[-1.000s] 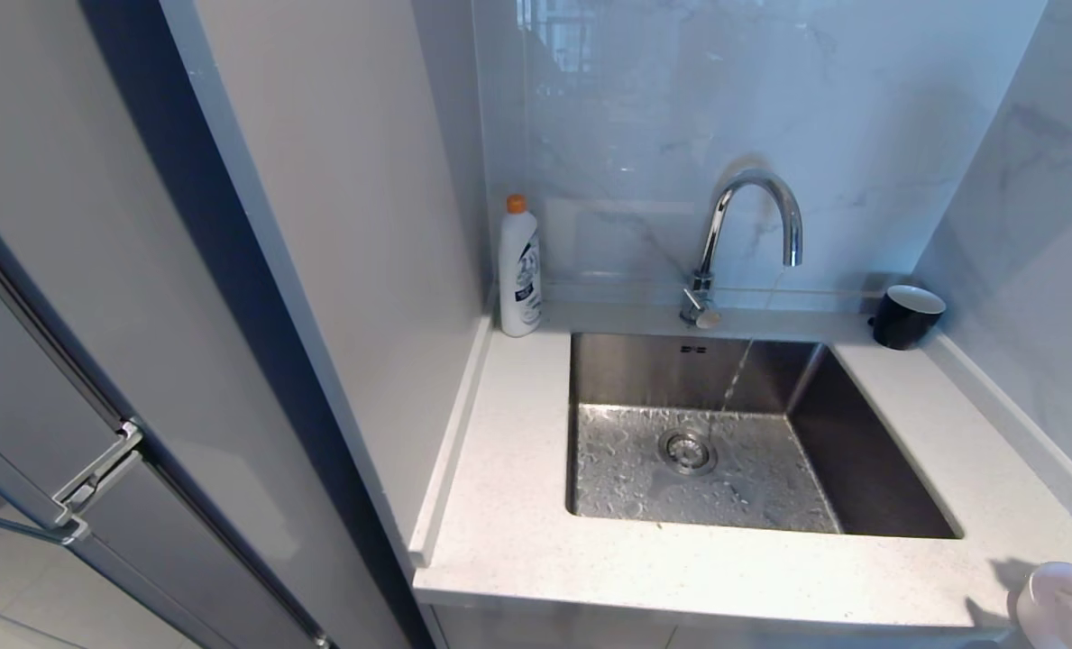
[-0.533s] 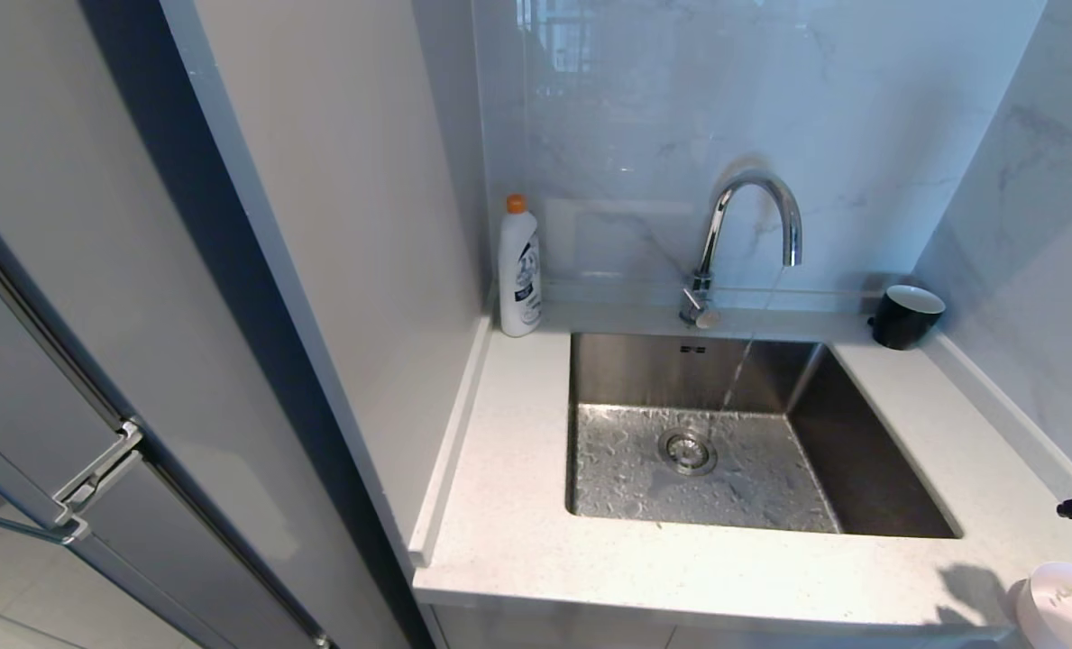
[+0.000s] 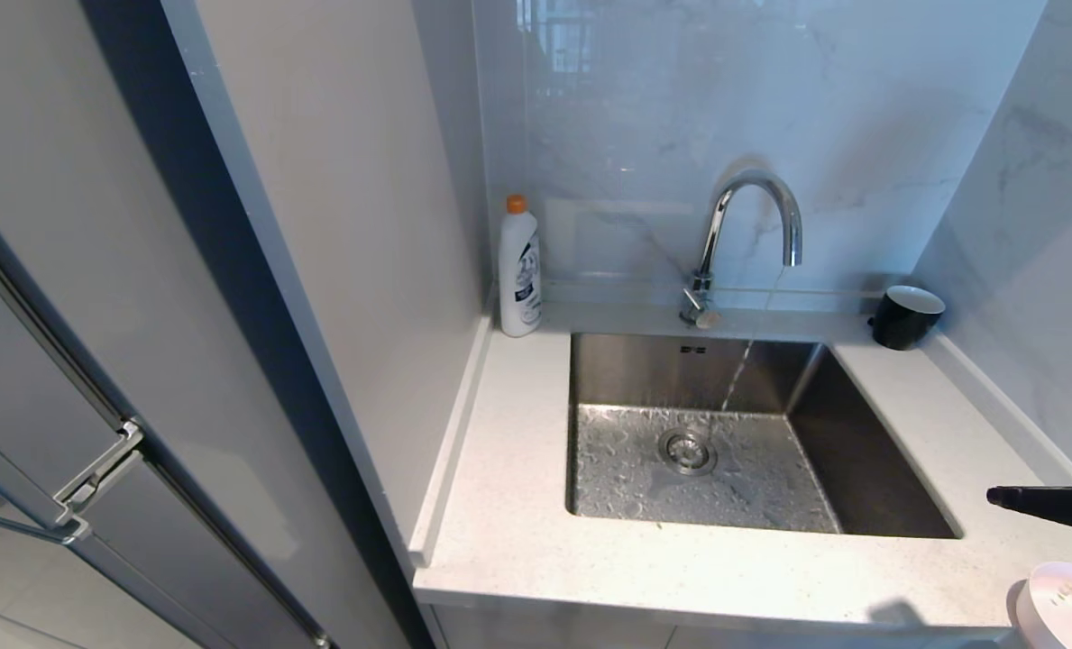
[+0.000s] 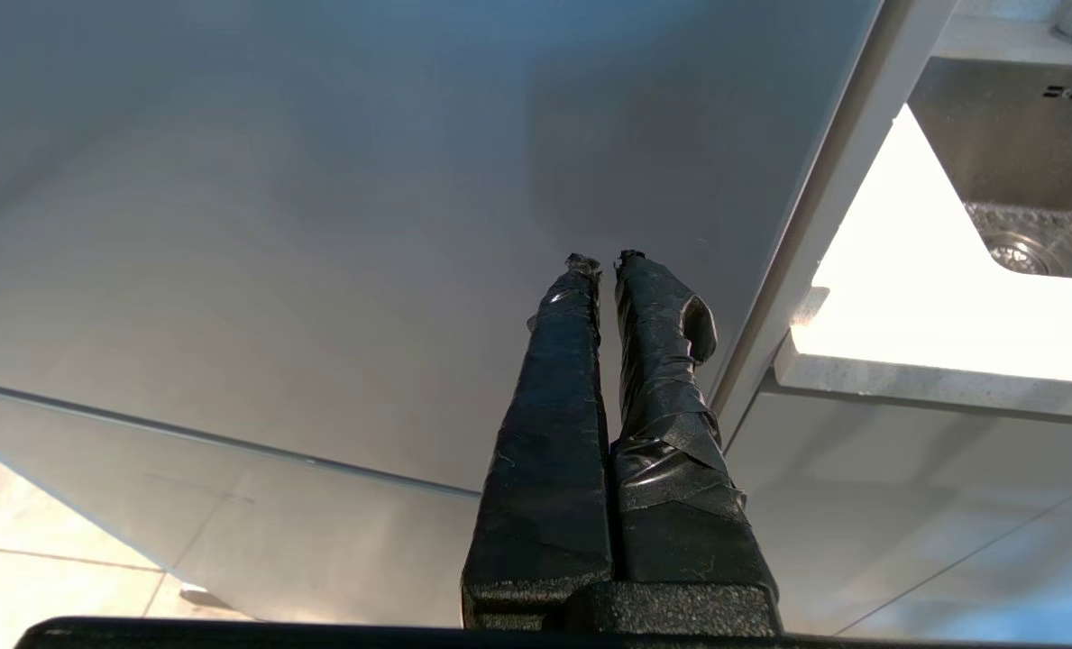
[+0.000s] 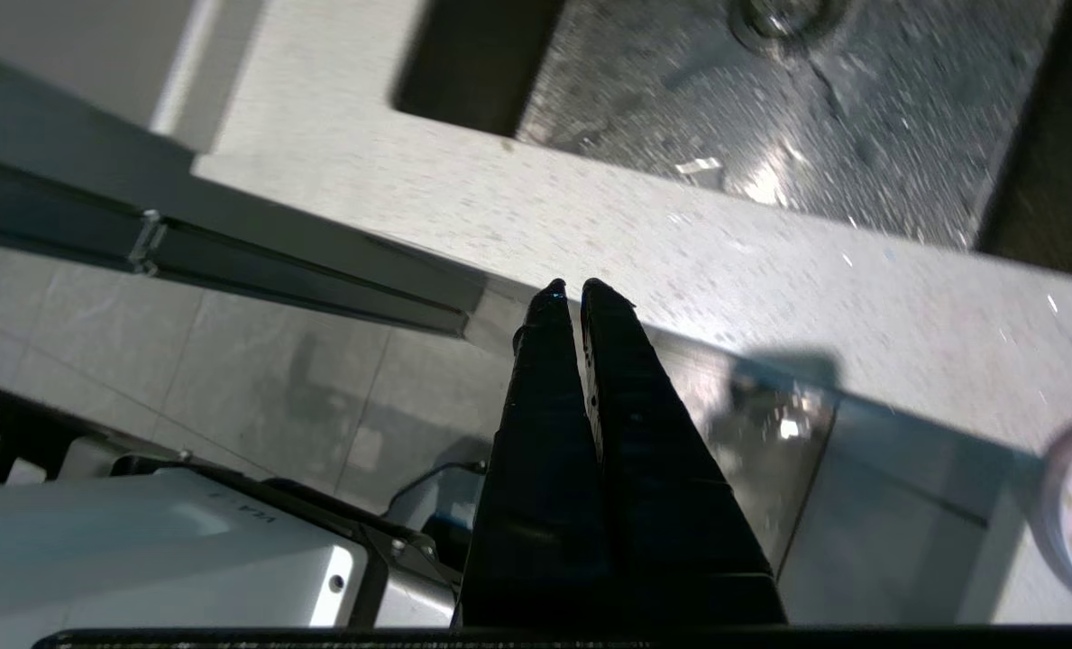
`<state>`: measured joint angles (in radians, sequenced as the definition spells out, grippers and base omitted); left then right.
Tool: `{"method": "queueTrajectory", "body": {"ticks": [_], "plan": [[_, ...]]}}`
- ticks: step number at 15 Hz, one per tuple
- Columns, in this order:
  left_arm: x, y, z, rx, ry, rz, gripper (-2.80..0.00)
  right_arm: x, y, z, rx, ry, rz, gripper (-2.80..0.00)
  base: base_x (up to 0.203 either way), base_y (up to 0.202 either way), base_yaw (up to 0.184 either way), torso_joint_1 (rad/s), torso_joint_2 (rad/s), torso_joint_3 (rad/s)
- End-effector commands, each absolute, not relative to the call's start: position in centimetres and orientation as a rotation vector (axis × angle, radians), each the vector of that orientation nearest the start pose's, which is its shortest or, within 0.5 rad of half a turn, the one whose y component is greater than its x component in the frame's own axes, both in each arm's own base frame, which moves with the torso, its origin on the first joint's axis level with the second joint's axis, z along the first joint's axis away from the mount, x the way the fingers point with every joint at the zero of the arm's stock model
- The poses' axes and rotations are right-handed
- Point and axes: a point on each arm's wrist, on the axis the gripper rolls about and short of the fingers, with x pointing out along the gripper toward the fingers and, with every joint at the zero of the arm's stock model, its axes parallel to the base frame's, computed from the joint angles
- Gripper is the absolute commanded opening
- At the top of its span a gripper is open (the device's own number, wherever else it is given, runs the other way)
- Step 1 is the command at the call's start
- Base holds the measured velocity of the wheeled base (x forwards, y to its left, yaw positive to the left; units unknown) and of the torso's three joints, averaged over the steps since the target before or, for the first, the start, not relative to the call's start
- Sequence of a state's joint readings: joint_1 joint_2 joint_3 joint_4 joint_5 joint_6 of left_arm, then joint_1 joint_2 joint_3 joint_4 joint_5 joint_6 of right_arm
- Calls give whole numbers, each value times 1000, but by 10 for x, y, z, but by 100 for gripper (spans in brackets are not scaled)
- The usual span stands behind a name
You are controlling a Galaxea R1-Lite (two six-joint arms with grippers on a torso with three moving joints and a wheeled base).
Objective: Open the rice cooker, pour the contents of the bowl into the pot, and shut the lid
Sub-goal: Turn off the tap
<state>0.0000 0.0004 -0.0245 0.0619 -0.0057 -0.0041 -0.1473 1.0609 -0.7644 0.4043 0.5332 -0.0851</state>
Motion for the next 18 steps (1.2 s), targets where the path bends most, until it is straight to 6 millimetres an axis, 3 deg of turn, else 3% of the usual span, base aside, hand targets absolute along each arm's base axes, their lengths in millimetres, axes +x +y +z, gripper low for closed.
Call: {"method": "queueTrajectory", "body": {"ticks": [1,4,10,15,18], "plan": [[-25,0,76,-5,38,-6,-280,88,5,224,98,523,494,-280,0,0,0,0,0,0],[-25,0,76,-5,40,-6,-280,42,13,222,34,343,608,-280,0,0,0,0,0,0],[-25,0,76,-5,38,-8,-280,-29,12,203,-63,60,608,-280,0,0,0,0,0,0],[-25,0,76,-2,41,-6,-280,-51,11,178,-204,-53,581,-280,0,0,0,0,0,0],[-25,0,76,-1,38,-9,-280,-62,10,146,-234,-86,489,-280,0,0,0,0,0,0]]}}
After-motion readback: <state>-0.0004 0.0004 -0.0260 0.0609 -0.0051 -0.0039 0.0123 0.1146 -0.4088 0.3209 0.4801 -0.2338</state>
